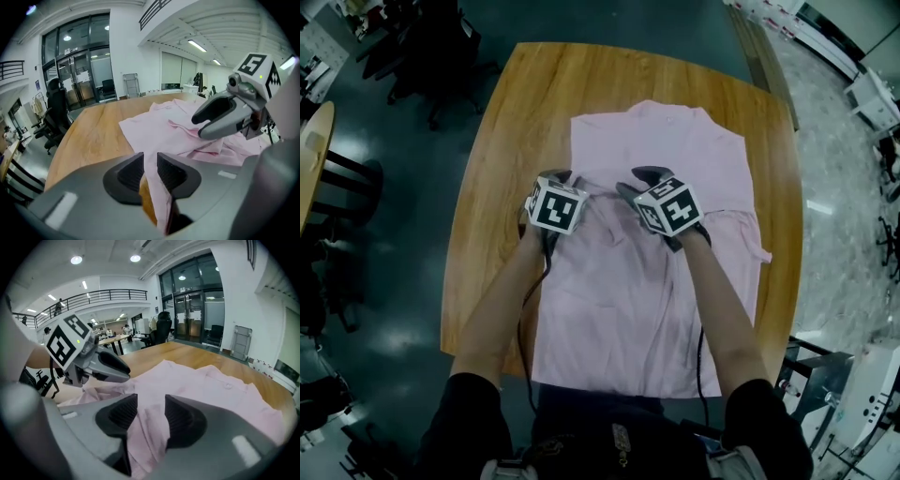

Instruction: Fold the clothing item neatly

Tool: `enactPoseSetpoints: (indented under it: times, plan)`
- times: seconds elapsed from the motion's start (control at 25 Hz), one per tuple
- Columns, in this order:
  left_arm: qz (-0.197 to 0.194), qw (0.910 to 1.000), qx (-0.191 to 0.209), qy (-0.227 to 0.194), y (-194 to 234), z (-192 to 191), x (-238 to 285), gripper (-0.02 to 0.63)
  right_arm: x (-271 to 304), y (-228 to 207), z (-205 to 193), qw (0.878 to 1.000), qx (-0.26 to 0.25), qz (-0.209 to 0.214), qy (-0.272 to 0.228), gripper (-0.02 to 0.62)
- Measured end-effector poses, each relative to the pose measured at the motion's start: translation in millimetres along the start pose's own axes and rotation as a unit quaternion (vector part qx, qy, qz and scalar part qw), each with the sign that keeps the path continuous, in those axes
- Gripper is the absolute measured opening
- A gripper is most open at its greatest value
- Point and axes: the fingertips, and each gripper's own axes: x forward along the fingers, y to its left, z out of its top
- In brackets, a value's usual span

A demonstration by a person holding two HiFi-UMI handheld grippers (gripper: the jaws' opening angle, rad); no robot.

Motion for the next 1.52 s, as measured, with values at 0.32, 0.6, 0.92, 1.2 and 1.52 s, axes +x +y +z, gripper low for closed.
enactPoseSetpoints:
  times: [0.32,0.6,0.92,1.2,1.52]
  plan:
    - [-0.024,0.9996,0.003,-0.012,-7.5,5.3,-6.9,0.097,-7.8,-4.3,-10.4,0.998,0.000,-0.059,0.030,0.029]
    - [-0.043,0.9979,0.045,0.020,-33.7,7.3,9.2,0.097,-88.9,-51.2,-25.7,0.982,0.114,-0.142,-0.053,0.029]
    - [-0.034,0.9958,0.059,0.061,-47.0,-15.8,30.0,0.097,-139.2,-98.3,-124.0,0.941,0.263,-0.205,-0.059,0.034]
    - [-0.023,0.9966,0.051,0.059,-45.5,-13.0,32.5,0.097,-156.5,-97.4,-157.0,0.927,0.316,-0.193,-0.062,0.049]
    - [-0.017,0.9969,0.051,0.057,-46.5,-13.9,33.1,0.092,-176.3,-103.2,-146.4,0.937,0.270,-0.209,-0.076,0.049]
